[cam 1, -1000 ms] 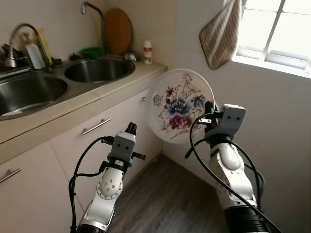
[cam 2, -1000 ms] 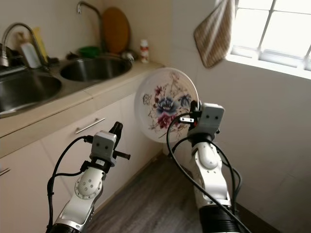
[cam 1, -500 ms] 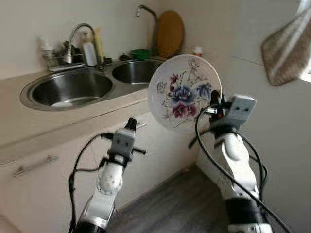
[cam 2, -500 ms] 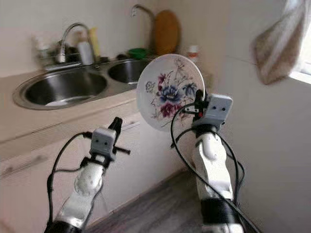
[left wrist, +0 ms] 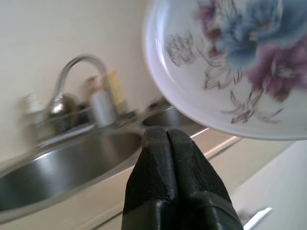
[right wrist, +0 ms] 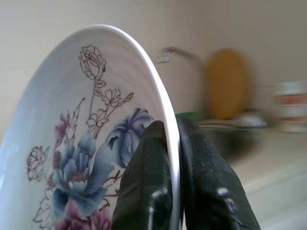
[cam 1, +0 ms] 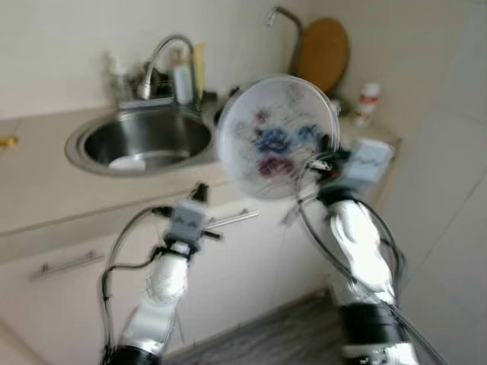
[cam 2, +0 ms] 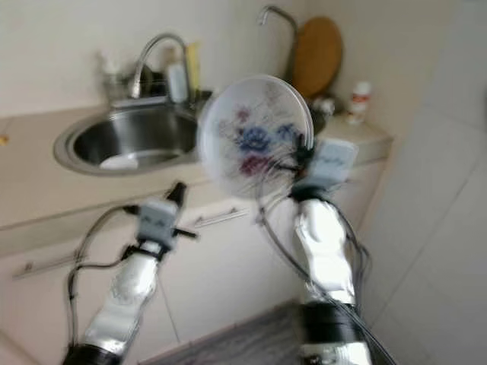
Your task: Kitchen organization
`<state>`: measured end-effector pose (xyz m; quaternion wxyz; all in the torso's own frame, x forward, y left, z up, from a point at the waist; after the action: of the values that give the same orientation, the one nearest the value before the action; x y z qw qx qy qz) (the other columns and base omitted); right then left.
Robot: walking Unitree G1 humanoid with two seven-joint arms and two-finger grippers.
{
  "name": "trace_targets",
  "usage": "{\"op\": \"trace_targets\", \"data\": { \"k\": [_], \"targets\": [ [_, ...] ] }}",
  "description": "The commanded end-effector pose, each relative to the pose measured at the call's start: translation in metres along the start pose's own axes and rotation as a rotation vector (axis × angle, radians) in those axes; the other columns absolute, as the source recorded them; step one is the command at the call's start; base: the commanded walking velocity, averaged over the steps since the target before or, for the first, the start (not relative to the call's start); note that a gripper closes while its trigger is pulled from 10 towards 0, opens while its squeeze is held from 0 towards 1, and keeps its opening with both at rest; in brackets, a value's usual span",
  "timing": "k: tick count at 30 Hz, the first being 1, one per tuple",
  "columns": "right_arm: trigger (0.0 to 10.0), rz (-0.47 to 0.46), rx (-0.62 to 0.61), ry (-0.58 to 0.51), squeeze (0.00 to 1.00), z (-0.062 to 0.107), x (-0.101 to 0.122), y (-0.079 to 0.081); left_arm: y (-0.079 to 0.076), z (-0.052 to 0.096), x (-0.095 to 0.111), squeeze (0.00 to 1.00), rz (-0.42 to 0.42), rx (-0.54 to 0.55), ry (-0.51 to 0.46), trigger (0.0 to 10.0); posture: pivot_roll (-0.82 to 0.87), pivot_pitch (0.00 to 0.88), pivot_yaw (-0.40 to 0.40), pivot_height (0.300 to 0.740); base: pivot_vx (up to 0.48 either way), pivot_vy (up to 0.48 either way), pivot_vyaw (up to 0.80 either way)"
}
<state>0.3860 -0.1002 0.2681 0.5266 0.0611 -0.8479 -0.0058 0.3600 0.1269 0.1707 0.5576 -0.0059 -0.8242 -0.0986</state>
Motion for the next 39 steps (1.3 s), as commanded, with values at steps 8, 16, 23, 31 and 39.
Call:
{"op": "trace_targets", "data": {
  "k": [8, 16, 23, 31, 39],
  "targets": [
    [10.0, 0.0, -0.086, -0.012, 0.0, -0.003, 0.006, -0.025, -0.013, -0.004, 0.009, 0.0, 0.024, -0.029, -0.033, 10.0, 0.06, 0.0, -0.024, 0.74, 0.293, 0.0, 0.0],
    [10.0, 0.028, -0.085, 0.011, 0.0, -0.003, 0.001, -0.025, -0.014, -0.004, 0.009, 0.0, 0.026, -0.03, -0.034, 10.0, 0.06, 0.0, -0.026, 0.74, 0.292, 0.0, 0.0],
    [10.0, 0.017, -0.1, 0.019, 0.0, -0.003, -0.001, -0.027, -0.014, -0.004, 0.008, 0.0, 0.026, -0.031, -0.033, 10.0, 0.06, 0.0, -0.027, 0.74, 0.292, 0.0, 0.0],
    [10.0, 0.023, -0.102, 0.025, 0.0, -0.004, -0.002, -0.027, -0.014, -0.004, 0.009, 0.0, 0.026, -0.03, -0.034, 10.0, 0.06, 0.0, -0.026, 0.74, 0.293, 0.0, 0.0],
    [10.0, 0.028, -0.116, 0.031, 0.0, -0.004, -0.002, -0.03, -0.013, -0.005, 0.01, 0.0, 0.024, -0.03, -0.039, 10.0, 0.06, 0.0, -0.024, 0.74, 0.292, 0.0, 0.0]
  ]
}}
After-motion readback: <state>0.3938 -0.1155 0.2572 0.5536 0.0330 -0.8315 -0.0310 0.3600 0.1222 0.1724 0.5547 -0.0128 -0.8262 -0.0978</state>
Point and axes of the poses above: a point about 5 cm out from each wrist's last joint towards the gripper, its own z axis pointing back from the gripper into the wrist, its own x axis along the axis of the wrist's last joint, y = z × x, the point moved 5 cm from there along -z, pointing out of the wrist towards the gripper, and after that the axes turned 8 degrees about z, right-handed, at the moved point
